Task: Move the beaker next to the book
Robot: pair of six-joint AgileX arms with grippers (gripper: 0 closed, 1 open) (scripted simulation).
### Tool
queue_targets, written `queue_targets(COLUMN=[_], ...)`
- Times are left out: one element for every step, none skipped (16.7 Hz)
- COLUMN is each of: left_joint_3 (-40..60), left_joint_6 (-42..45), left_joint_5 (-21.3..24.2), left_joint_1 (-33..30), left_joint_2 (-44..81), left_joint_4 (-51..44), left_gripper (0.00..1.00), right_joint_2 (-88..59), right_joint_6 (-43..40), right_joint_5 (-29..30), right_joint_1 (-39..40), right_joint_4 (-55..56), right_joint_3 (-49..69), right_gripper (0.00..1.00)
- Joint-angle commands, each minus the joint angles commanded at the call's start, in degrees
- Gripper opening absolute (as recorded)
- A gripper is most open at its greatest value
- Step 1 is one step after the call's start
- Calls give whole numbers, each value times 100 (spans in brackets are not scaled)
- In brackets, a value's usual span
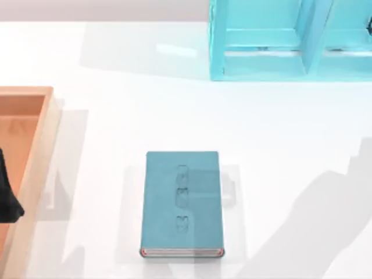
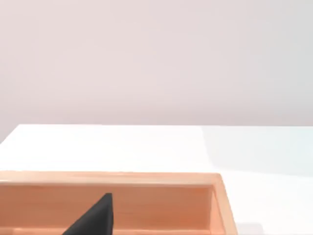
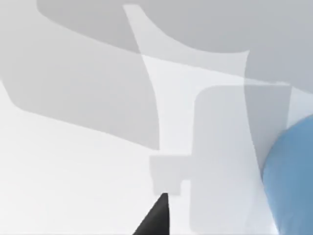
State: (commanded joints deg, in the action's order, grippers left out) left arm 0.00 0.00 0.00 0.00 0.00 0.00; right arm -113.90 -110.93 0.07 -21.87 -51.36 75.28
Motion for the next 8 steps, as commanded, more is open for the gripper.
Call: queue_targets(left_joint_3=[0,0,0,0,0,0,0,0], left_joint_6=[0,0,0,0,0,0,0,0], left_joint_5=[0,0,0,0,0,0,0,0], left_joint_1=[0,0,0,0,0,0,0,0], left_joint_2=[0,0,0,0,0,0,0,0], left_joint_4=[0,0,0,0,0,0,0,0], left_gripper=[100,100,100,100,100,100,100,100], right_joint_2=[0,0,0,0,0,0,0,0], right_joint_6=[0,0,0,0,0,0,0,0], right_joint_5=[0,0,0,0,0,0,0,0], right_joint_1=[0,0,0,0,0,0,0,0], right_joint_4=[0,0,0,0,0,0,0,0], right_joint_3=[0,0,0,0,0,0,0,0], right_gripper=[40,32,25,17,10,2,0,0])
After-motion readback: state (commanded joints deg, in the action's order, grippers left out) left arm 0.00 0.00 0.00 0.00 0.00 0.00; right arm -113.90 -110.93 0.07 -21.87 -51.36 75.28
